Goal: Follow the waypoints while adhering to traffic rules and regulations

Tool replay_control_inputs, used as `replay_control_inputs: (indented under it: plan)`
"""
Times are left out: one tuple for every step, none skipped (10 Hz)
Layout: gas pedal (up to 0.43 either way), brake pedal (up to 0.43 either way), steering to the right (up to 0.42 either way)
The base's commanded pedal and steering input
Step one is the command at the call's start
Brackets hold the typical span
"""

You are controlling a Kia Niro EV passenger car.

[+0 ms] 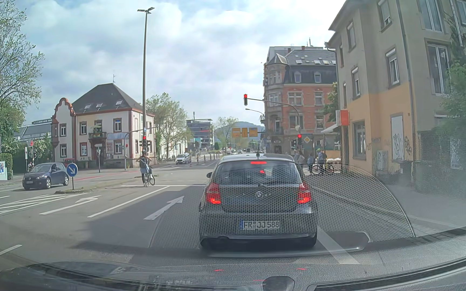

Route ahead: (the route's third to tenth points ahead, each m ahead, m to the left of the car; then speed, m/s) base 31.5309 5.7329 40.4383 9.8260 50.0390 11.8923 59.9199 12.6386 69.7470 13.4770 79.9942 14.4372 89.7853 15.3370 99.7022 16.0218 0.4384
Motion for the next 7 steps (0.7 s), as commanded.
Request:
replay_control_inputs:
  plan:
    - [0.0,0.22,-0.015]
    - [0.0,0.22,-0.015]
    - [0.0,0.22,-0.015]
    - [0.0,0.22,-0.015]
    - [0.0,0.22,-0.015]
    - [0.0,0.22,-0.015]
    - [0.0,0.22,-0.015]
